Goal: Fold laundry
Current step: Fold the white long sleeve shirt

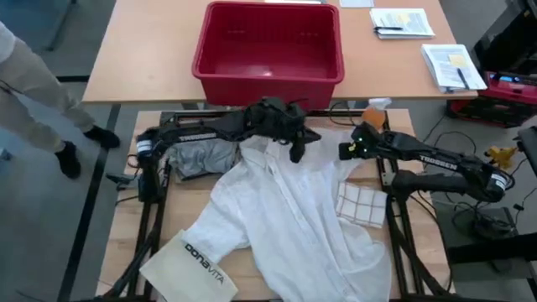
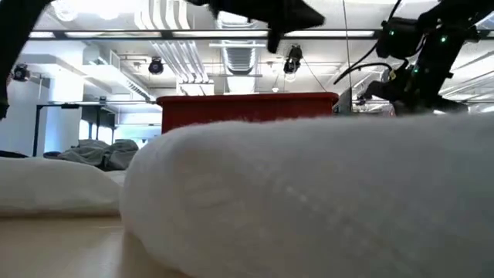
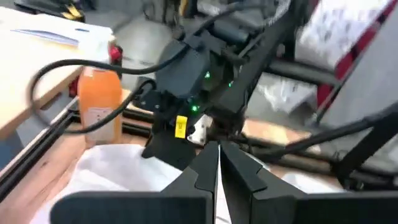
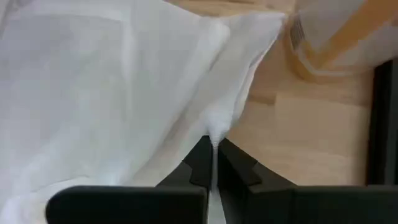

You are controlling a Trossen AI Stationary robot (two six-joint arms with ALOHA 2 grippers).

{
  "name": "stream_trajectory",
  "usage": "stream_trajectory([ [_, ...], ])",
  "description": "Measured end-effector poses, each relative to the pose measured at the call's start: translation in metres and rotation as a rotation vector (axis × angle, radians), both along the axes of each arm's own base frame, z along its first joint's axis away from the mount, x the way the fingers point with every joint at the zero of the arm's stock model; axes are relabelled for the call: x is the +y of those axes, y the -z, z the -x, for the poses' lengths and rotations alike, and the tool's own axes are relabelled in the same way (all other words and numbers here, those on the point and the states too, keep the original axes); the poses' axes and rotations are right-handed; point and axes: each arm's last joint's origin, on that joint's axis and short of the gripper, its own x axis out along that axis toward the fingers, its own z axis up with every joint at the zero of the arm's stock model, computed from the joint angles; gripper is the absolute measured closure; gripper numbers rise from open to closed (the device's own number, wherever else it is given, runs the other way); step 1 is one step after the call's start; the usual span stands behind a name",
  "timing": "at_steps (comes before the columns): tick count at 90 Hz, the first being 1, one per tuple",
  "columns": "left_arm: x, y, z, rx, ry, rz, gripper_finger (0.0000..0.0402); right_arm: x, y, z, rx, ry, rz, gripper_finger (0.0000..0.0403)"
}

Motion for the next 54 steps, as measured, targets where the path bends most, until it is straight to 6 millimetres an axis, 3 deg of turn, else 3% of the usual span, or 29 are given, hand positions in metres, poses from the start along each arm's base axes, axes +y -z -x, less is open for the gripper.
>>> stream_trajectory([
  [7,-0.006,0.013,0.029,-0.019,-0.093,0.064,0.0402,0.0,-0.004,-0.001,0.0,-0.026,0.017,0.0403],
  [16,-0.019,0.052,0.062,0.027,-0.209,0.189,0.0402,0.0,-0.007,-0.002,0.006,-0.06,0.031,0.0403],
  [29,-0.03,0.102,0.089,0.119,-0.318,0.387,0.0402,0.0,-0.011,-0.004,-0.016,-0.102,0.024,0.0403],
  [41,-0.012,0.132,0.095,0.254,-0.36,0.389,0.0402,0.002,-0.023,-0.01,-0.05,-0.174,0.048,0.0403],
  [54,0.034,0.157,0.098,0.35,-0.334,0.44,0.0402,0.008,-0.037,-0.018,-0.089,-0.23,0.082,0.0403],
])
